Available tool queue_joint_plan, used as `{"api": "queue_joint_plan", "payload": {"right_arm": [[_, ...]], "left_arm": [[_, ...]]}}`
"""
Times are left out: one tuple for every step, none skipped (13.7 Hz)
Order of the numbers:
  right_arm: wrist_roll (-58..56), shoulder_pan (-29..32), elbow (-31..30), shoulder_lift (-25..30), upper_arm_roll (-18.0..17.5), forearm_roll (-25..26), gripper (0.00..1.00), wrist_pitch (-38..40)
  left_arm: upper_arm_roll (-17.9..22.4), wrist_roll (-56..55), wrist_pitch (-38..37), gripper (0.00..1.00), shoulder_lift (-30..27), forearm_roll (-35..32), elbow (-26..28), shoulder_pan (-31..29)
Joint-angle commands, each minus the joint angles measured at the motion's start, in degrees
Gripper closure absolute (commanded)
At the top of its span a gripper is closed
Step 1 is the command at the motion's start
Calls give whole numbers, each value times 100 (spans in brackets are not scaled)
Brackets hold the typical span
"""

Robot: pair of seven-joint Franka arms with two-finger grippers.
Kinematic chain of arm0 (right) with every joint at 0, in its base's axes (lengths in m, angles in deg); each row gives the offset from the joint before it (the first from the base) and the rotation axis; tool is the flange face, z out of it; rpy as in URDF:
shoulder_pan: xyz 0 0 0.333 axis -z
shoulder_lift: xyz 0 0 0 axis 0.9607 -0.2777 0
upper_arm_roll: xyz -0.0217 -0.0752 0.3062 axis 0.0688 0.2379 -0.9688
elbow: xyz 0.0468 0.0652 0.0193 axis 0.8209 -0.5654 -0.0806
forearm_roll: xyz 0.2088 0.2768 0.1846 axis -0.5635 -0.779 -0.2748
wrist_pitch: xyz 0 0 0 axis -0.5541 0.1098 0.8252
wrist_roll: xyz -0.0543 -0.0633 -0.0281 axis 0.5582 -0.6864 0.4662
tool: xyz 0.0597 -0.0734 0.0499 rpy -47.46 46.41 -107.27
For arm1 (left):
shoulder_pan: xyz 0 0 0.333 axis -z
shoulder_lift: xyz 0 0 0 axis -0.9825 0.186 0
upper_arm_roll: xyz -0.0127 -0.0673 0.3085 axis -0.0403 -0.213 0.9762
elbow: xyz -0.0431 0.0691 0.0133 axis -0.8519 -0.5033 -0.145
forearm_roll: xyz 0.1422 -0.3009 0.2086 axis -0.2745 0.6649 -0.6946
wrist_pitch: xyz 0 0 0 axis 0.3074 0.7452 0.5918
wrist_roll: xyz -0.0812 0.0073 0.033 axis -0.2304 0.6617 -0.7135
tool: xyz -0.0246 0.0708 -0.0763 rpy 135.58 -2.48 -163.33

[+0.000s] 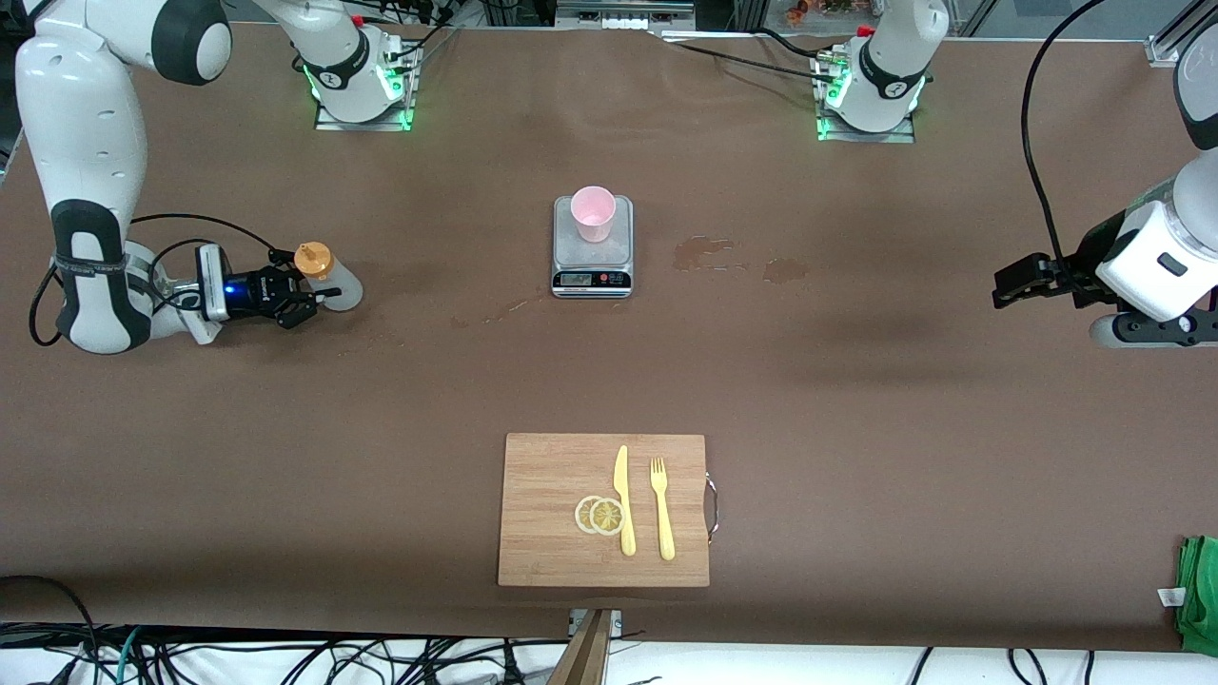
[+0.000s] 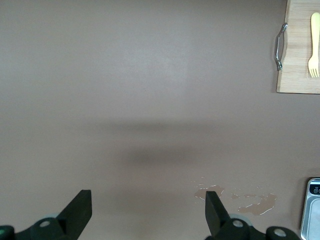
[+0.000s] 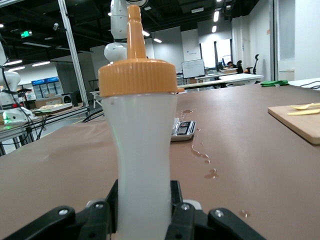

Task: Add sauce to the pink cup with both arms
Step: 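Lower the bottle onto the table with the right gripper and release it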

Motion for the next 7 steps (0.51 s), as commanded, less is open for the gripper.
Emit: {"api": "queue_joint_plan", "payload": {"right_arm": [[-274,158,126,-244,-17,-314,57,194],[-247,184,126,-279,-17,-323,56,186],[-238,185,126,-297,-17,-332,55,168],[-195,185,126,-297,-17,-332,47,142],[-185,185,169,-306,-17,-323,44,124],[-168,193,222,-323,-17,-315,27,115],[-142,193,266,-350,-17,-306,11,115]], "left_arm": [[-4,129,-100,0,82,11,-190,-16],[-4,129,-100,0,74,11,-190,-16],[-4,138,-100,0,82,11,-181,-16],[-4,138,-100,0,83,11,-181,-16],[-4,138,-100,0,83,11,-190,-16],[-4,138,-100,0,91,11,-190,-16],[-4,138,-100,0,100,11,-190,-25]]}}
